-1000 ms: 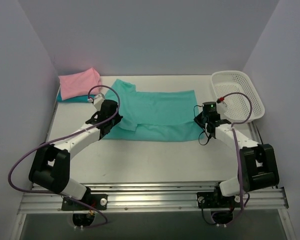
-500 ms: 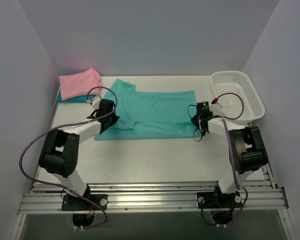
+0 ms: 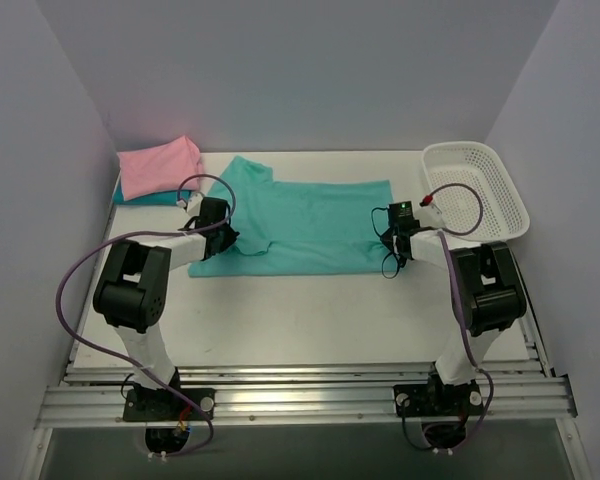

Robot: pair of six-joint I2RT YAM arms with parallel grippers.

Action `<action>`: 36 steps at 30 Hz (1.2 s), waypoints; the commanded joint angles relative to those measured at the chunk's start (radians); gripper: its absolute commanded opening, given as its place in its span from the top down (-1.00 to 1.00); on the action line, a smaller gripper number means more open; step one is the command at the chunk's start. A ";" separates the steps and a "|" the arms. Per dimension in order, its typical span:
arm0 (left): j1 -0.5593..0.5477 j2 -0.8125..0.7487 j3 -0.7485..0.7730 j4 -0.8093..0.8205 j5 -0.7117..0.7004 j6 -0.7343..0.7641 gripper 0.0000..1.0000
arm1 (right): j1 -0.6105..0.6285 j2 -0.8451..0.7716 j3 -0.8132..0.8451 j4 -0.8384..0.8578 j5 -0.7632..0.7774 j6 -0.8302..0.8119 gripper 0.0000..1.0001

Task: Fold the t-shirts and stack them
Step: Fold the tshirt

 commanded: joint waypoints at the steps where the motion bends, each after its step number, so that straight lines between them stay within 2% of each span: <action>1: 0.019 0.018 0.049 0.060 0.011 0.025 0.95 | 0.006 0.010 0.037 -0.018 0.072 0.007 0.96; 3: 0.026 0.026 0.050 0.079 0.023 0.035 0.92 | 0.007 0.011 0.048 -0.030 0.083 0.000 0.75; 4: 0.027 0.029 0.050 0.090 0.030 0.044 0.86 | 0.007 0.010 0.051 -0.036 0.088 -0.002 0.21; 5: 0.027 0.032 0.049 0.097 0.042 0.048 0.56 | 0.007 0.004 0.052 -0.039 0.101 -0.002 -0.10; 7: 0.029 0.028 0.044 0.111 0.043 0.053 0.12 | 0.007 -0.007 0.049 -0.044 0.118 -0.002 -0.63; 8: 0.029 0.019 0.041 0.119 0.043 0.053 -0.15 | 0.009 -0.019 0.049 -0.045 0.132 0.000 -0.74; 9: 0.029 0.011 0.035 0.126 0.042 0.053 -0.51 | 0.009 -0.022 0.051 -0.048 0.140 -0.005 -0.83; 12: 0.029 -0.017 0.031 0.139 0.034 0.076 -0.90 | 0.013 -0.050 0.054 -0.062 0.172 -0.011 -0.88; 13: 0.029 -0.026 0.031 0.140 0.025 0.082 -0.93 | 0.015 -0.077 0.052 -0.064 0.181 -0.011 -0.88; 18: 0.029 -0.132 0.021 0.130 -0.003 0.116 -0.90 | 0.066 -0.198 0.072 -0.114 0.247 -0.013 -0.89; 21: 0.029 -0.237 -0.005 0.110 -0.021 0.122 -0.89 | 0.154 -0.258 0.149 -0.148 0.278 -0.029 -0.89; 24: 0.029 -0.360 -0.045 0.087 -0.041 0.128 -0.89 | 0.285 -0.249 0.239 -0.142 0.273 -0.045 -0.89; 28: 0.027 -0.545 -0.092 0.038 -0.088 0.128 -0.89 | 0.424 -0.076 0.345 -0.055 0.110 -0.075 -0.88; 31: 0.026 -0.638 -0.137 0.016 -0.116 0.117 -0.89 | 0.474 0.098 0.458 -0.027 0.013 -0.098 -0.85; 33: 0.029 -0.667 -0.161 0.004 -0.134 0.111 -0.89 | 0.520 0.224 0.567 -0.045 -0.039 -0.103 -0.82; 36: 0.033 -0.692 -0.169 -0.010 -0.144 0.116 -0.89 | 0.556 0.318 0.661 -0.071 -0.078 -0.094 -0.79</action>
